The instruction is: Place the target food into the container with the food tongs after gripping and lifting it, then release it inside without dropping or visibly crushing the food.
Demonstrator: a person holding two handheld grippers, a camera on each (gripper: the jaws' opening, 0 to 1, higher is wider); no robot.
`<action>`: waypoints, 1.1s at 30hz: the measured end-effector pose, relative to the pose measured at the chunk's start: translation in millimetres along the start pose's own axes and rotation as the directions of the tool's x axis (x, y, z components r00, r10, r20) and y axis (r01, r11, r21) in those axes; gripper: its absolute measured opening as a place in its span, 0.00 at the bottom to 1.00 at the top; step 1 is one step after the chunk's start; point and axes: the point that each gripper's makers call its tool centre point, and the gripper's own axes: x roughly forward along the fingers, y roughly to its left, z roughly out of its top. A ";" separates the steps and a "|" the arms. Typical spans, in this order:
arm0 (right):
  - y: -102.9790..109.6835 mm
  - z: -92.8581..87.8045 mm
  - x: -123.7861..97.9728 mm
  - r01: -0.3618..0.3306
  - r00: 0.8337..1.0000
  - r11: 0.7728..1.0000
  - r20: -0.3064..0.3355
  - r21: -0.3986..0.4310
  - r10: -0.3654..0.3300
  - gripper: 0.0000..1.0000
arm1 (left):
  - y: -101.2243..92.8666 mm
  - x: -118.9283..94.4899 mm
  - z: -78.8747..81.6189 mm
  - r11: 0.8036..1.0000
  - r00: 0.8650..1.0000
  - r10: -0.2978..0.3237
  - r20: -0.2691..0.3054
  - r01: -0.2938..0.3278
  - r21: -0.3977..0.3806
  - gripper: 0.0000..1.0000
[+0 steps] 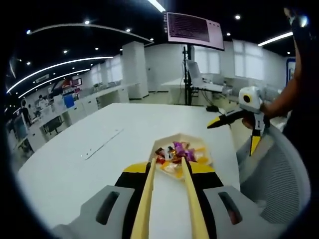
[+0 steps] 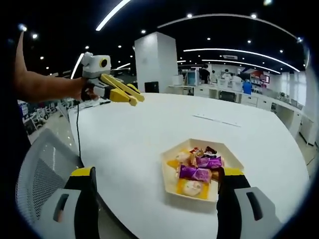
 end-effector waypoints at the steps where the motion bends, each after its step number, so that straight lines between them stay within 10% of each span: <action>1: -3.5 0.7 -0.3 0.016 1.000 1.000 0.000 -0.003 -0.016 1.00 | -2.9 -4.1 -3.7 1.000 1.000 0.002 0.002 -0.002 0.002 0.25; 13: -9.2 0.1 -1.6 0.056 0.998 0.998 0.005 -0.018 -0.055 0.99 | -25.7 -55.0 -53.0 0.992 0.996 0.093 0.012 -0.092 -0.082 0.25; 33: -3.5 4.5 -1.7 0.023 1.000 0.998 0.001 -0.066 -0.023 0.97 | -35.1 -58.8 -47.2 0.993 0.996 0.078 0.053 -0.072 -0.095 0.26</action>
